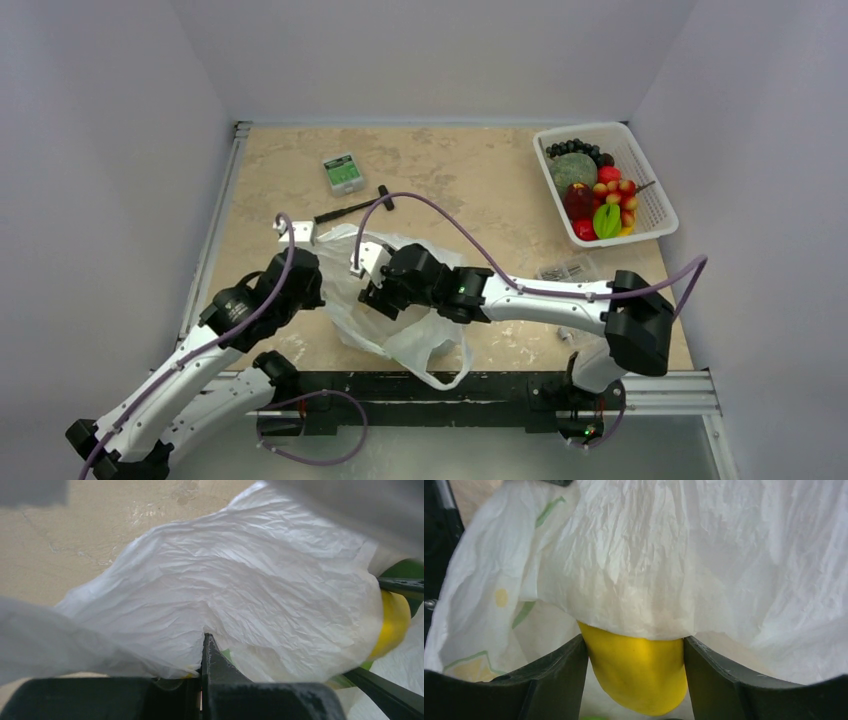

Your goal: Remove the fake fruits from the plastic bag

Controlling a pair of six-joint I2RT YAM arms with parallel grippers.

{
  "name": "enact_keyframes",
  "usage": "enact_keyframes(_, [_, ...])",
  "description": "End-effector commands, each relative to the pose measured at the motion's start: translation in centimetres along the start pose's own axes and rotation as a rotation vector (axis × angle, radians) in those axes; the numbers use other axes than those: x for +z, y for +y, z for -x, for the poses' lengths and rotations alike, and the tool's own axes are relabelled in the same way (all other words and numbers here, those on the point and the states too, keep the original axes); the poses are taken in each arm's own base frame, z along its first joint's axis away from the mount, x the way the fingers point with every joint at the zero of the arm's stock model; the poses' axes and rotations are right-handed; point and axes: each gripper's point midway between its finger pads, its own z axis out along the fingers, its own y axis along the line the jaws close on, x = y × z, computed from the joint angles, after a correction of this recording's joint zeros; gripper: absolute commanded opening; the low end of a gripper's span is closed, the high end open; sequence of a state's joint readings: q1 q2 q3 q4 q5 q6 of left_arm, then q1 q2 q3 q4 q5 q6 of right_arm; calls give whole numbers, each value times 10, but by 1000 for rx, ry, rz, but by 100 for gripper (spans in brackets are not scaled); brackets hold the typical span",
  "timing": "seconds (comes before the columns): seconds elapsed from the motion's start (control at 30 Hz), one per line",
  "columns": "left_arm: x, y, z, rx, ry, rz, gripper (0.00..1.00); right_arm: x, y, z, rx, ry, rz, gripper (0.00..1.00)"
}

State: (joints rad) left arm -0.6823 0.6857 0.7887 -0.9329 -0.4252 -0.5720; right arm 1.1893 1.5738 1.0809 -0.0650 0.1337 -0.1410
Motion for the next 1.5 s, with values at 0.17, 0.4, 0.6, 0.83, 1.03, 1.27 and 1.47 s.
enact_keyframes(0.17, [-18,20,22,-78,-119,73,0,-18,-2,9,25,-37,-3,0])
enact_keyframes(0.4, [-29,31,28,-137,-199,77,0,-15,-14,-13,-11,78,-69,0])
enact_keyframes(0.6, [-31,35,28,-153,-208,88,0,-31,-13,24,32,-16,-45,0])
enact_keyframes(0.83, [-26,29,25,-132,-177,82,0,-85,-1,124,146,-390,97,0])
enact_keyframes(1.03, [-26,30,25,-129,-176,86,0,-115,-27,162,270,-569,8,0])
enact_keyframes(1.27, [-26,29,24,-126,-175,86,0,-139,-118,135,469,-604,-310,0])
enact_keyframes(1.47, [-25,28,24,-118,-170,85,0,-178,-226,65,761,-604,-688,0])
